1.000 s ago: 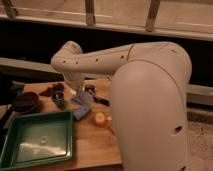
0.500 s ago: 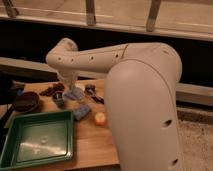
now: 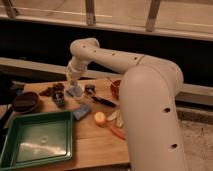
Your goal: Place towel in paper cup
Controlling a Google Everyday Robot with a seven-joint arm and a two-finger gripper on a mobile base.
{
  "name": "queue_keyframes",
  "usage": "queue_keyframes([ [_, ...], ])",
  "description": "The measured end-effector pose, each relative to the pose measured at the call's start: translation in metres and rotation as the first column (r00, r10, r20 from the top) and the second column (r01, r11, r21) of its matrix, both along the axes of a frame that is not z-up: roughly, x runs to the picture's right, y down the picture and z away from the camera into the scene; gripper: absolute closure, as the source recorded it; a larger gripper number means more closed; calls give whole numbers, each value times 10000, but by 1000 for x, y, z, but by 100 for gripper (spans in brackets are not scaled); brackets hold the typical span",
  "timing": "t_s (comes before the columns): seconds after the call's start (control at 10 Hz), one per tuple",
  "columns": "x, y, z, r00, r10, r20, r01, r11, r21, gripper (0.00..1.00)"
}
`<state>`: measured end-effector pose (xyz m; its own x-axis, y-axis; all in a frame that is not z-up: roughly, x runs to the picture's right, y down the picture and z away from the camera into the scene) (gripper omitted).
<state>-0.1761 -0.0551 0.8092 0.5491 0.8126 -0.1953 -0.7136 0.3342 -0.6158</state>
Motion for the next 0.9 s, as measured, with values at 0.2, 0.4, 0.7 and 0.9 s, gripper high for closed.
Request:
queue_keyframes([
  [0.2,-2,-2,-2,9999,-156,28,155,9996,218,100],
  [0.4,-4,-3,1,9987,-405,-311,421,9977,522,100],
  [0.7,8,-14,22,9949,-389,-926,429,9982,418,86],
  [0.9,6,-15,34,9921,-459,-1171,495,9984,281,65],
])
